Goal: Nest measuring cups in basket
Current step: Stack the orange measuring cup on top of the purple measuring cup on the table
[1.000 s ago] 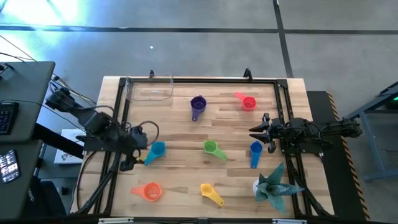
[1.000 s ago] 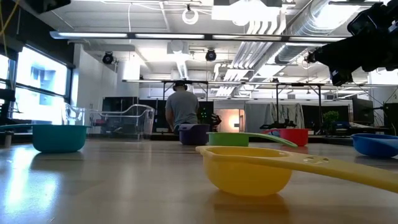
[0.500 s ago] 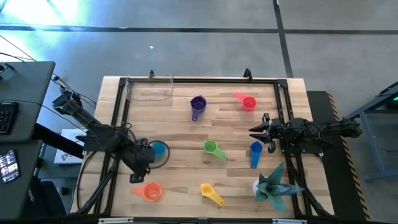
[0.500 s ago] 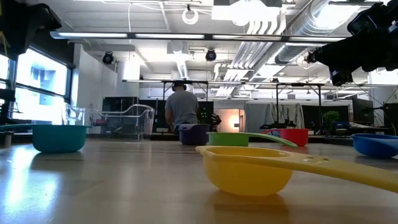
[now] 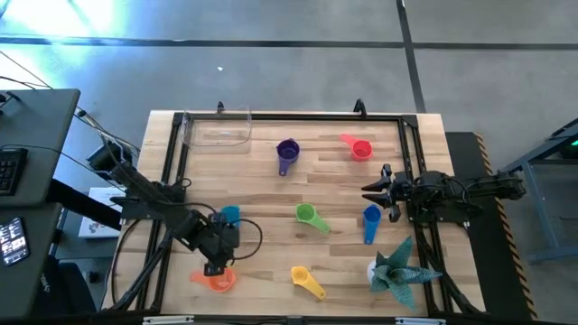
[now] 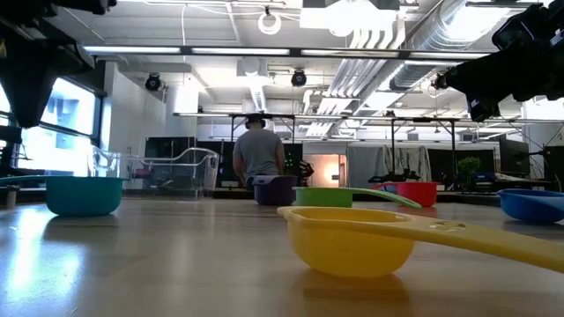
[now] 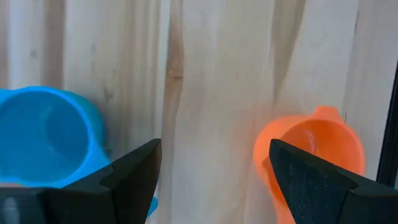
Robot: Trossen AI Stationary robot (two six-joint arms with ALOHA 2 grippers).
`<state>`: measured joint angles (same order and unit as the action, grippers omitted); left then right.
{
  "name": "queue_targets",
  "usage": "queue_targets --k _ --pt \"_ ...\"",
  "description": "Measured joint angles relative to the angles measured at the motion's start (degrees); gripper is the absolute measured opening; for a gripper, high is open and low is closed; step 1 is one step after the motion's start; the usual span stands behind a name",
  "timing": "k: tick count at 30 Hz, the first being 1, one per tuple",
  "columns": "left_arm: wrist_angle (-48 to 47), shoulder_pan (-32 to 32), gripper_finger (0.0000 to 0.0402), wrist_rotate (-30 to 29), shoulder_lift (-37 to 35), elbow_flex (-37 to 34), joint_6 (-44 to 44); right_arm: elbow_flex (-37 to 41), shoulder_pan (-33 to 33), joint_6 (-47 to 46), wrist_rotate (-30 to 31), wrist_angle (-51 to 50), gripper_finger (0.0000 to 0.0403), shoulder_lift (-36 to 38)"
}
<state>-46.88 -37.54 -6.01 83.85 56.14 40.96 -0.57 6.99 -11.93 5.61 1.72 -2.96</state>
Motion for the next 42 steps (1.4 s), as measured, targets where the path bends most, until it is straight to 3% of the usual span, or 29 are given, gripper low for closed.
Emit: queue_targets --k 11,26,31,42 --pt "5.08 -3.95 0.0286 1.32 5.05 0.0 0.57 0.01 0.01 -0.01 0.01 0.01 0.0101 -0.02" --pt "4.95 -5.77 0.0278 1.25 11.16 0.0 0.38 -0.01 0.0 0.01 0.0 0.0 0.0101 -0.02" --pt "5.01 -5.76 0.0233 1.47 11.82 0.0 -0.12 0.0 0.0 0.01 0.0 0.02 0.0101 -0.02" --pt "5.92 -5.73 0.0076 2.39 11.83 0.0 -0.72 0.02 -0.01 0.01 0.02 0.02 0.0101 -0.02"
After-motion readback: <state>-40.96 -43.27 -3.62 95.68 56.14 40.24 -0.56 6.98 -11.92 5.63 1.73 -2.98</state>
